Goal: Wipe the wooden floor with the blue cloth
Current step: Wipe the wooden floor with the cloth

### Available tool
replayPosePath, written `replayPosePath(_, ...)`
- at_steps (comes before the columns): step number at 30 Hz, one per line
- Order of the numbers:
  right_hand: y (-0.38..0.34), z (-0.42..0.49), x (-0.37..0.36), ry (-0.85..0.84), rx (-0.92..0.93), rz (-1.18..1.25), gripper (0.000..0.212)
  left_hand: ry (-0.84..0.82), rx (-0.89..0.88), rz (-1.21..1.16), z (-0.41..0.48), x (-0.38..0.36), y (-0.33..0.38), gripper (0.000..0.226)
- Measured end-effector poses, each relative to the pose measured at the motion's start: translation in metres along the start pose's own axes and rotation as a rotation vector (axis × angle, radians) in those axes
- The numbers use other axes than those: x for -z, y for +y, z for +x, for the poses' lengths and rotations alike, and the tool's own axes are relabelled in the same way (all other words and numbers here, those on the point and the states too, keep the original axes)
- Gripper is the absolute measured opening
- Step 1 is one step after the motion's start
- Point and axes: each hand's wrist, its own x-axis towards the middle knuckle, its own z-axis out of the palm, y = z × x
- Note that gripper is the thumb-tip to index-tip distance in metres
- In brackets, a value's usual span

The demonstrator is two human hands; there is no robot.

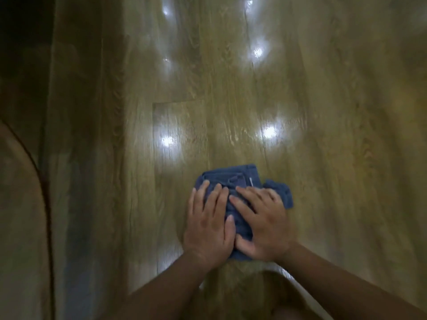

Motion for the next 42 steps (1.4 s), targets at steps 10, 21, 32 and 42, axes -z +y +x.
replayPosePath(10,0.090,-0.045,0.039,-0.130,0.237,-0.003,0.058,0.039,-0.001,-0.047,-0.003,-0.052,0.083,0.078)
replayPosePath(21,0.263,0.304,0.104,-0.022,0.211,-0.191,0.066,0.135,0.060,0.021,0.389,0.003,0.034,0.070)
replayPosePath(32,0.359,0.470,0.141,0.002,0.220,-0.177,0.064,0.167,0.089,0.037,0.577,0.031,0.023,0.063)
replayPosePath(42,0.378,0.478,0.118,-0.320,0.149,-0.078,0.071,0.149,0.166,0.169,0.581,0.041,0.030,0.055)
